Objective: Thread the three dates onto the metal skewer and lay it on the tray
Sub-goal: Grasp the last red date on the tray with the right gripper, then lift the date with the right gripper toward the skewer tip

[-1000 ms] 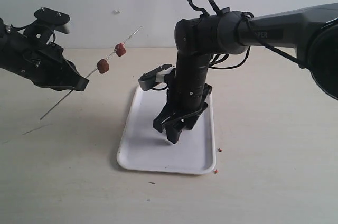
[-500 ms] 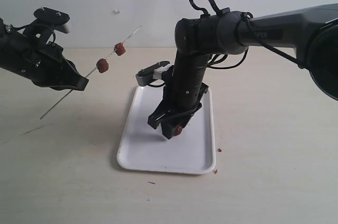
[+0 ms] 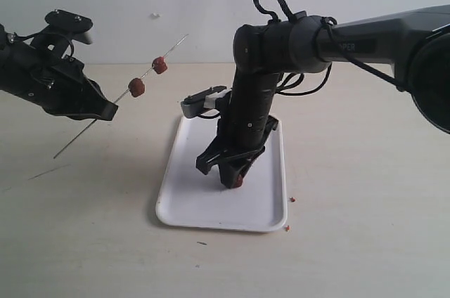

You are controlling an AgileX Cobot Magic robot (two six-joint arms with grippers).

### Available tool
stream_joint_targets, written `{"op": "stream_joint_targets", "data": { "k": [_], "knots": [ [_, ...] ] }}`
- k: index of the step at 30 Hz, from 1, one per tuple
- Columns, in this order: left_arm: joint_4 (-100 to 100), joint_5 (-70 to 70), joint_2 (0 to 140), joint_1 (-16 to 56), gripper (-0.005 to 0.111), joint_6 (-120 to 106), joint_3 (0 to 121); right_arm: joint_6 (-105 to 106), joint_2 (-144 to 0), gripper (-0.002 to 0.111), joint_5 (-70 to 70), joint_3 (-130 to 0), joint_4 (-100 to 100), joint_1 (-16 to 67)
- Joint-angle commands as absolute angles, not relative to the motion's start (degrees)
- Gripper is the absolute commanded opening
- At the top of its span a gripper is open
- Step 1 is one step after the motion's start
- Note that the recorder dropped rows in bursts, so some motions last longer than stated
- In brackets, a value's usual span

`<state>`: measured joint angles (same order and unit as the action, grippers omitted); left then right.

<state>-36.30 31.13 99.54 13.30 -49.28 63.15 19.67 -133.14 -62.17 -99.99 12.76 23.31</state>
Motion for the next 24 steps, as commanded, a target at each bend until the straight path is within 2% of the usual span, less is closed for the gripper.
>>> {"op": "stream_joint_targets", "data": {
  "k": [1, 6, 16, 24],
  "knots": [
    [-36.7, 31.1, 99.1, 13.2, 0.0, -49.8, 63.5, 20.6, -130.5, 0.026, -65.4, -99.9, 13.8, 21.6],
    [-36.6, 30.6, 99.2, 13.2, 0.0, -57.6, 63.5, 27.2, -128.9, 0.026, -70.0, -99.9, 24.3, 16.8],
    [-41.9, 30.2, 99.4, 13.2, 0.0, -71.7, 63.5, 41.7, -128.2, 0.026, -70.0, -99.9, 59.1, 0.2],
    [-58.1, 30.2, 101.4, 14.6, 0.0, -96.4, 63.5, 43.3, -128.2, 0.026, -70.0, -99.9, 63.4, -8.4]
  ]
}}
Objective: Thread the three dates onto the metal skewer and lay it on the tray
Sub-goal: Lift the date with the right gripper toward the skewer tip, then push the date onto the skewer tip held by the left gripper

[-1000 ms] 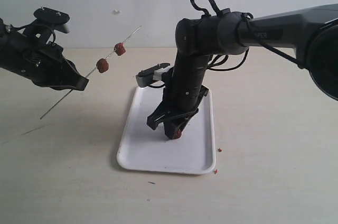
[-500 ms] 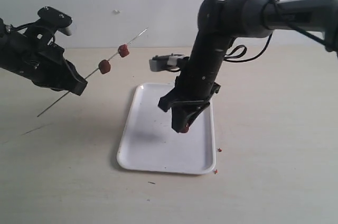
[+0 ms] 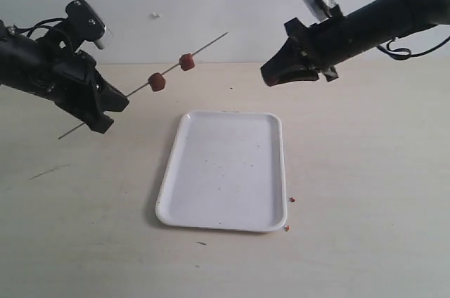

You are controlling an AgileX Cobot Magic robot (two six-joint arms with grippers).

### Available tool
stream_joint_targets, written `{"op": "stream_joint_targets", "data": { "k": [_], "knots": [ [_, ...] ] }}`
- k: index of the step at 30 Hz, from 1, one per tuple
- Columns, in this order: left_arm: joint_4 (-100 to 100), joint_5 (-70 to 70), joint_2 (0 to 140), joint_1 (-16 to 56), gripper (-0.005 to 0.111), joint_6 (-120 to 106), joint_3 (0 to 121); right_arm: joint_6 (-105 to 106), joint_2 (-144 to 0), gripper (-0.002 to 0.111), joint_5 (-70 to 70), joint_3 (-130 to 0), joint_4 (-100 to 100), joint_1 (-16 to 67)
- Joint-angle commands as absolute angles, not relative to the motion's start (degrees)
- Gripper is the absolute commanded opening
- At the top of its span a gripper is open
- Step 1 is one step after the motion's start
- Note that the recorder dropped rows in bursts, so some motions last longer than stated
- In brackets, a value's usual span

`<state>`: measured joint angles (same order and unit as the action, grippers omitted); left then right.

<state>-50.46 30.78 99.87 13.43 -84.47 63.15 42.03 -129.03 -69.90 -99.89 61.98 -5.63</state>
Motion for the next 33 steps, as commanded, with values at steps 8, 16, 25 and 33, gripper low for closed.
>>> {"op": "stream_joint_targets", "data": {
  "k": [8, 16, 25, 33],
  "knots": [
    [-63.1, 22.4, 108.0, 18.9, 0.0, -108.7, 63.5, 41.7, -128.2, 0.026, -70.0, -99.9, 63.6, -9.7],
    [-71.5, 21.0, 109.6, 19.4, 0.0, -116.6, 63.5, 40.6, -128.2, 0.026, -70.0, -99.9, 63.5, -9.7],
    [-74.3, 22.4, 109.6, 19.4, 0.0, -120.2, 63.5, 37.8, -128.2, 0.026, -70.0, -99.8, 64.6, -9.4],
    [-74.5, 23.5, 109.6, 20.0, 0.0, -120.2, 63.5, 36.9, -128.2, 0.026, -70.0, -99.8, 66.4, -9.4]
  ]
}}
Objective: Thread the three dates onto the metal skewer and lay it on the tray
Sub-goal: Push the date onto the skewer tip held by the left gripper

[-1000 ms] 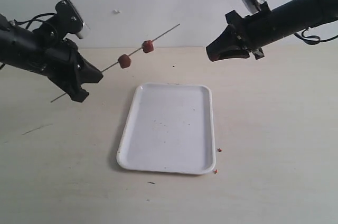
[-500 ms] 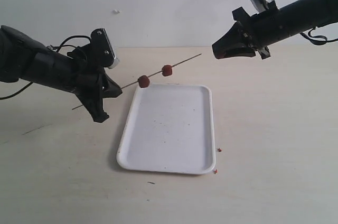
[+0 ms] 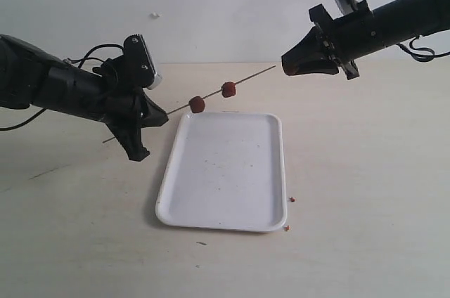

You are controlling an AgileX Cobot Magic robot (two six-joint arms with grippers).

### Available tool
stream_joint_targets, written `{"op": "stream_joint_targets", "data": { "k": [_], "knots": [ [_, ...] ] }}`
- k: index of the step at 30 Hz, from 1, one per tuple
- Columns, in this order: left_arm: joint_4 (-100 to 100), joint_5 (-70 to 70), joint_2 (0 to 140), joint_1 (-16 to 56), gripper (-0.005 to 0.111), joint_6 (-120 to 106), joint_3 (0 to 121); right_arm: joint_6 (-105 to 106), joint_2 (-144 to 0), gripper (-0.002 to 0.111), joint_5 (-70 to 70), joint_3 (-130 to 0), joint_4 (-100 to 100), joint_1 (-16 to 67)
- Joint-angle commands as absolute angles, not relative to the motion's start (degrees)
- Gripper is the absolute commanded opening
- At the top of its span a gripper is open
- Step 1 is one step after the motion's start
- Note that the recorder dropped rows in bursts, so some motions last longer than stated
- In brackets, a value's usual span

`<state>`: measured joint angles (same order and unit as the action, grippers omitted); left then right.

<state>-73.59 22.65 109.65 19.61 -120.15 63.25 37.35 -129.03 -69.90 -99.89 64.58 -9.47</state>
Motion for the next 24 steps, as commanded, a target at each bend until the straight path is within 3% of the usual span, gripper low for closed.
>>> {"op": "stream_joint_targets", "data": {
  "k": [1, 24],
  "knots": [
    [-74.5, 23.5, 109.6, 20.0, 0.0, -120.2, 63.5, 36.8, -128.2, 0.026, -70.0, -99.8, 66.4, -9.4],
    [-75.7, 26.8, 109.6, 20.0, 0.0, -120.2, 63.5, 38.3, -129.1, 0.026, -70.0, -99.8, 67.4, -6.0]
  ]
}}
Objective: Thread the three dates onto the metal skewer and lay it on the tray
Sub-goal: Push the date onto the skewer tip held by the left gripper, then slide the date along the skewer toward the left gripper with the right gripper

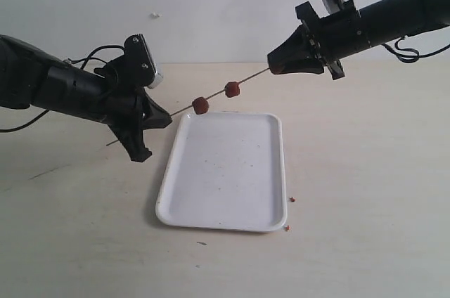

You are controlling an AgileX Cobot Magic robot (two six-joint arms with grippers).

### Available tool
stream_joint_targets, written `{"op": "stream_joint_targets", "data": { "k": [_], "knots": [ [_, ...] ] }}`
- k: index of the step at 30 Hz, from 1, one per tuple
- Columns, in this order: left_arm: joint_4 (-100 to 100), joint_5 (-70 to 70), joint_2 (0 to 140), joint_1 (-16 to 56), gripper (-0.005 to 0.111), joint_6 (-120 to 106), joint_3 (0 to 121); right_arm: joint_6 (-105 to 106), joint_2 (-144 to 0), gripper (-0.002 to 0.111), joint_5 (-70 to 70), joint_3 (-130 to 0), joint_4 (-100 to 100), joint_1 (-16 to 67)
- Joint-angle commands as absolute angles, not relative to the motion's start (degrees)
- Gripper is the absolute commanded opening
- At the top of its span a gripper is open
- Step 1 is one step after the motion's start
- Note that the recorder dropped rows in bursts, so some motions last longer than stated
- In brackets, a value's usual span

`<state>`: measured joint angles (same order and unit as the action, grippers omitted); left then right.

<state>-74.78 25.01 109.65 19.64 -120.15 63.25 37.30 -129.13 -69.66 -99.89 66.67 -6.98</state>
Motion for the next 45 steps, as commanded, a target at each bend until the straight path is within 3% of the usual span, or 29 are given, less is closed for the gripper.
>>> {"op": "stream_joint_targets", "data": {
  "k": [1, 21, 45],
  "knots": [
    [-75.7, 26.8, 109.6, 20.0, 0.0, -120.2, 63.5, 38.3, -129.1, 0.026, -70.0, -99.8, 67.3, -6.0],
    [-78.8, 31.8, 109.6, 20.0, 0.0, -120.2, 65.1, 38.4, -130.8, 0.024, -70.0, -99.8, 67.3, -5.9],
    [-85.1, 31.8, 109.6, 20.0, 0.0, -120.2, 65.4, 39.3, -130.8, 0.023, -70.0, -99.8, 67.4, 0.7]
  ]
}}
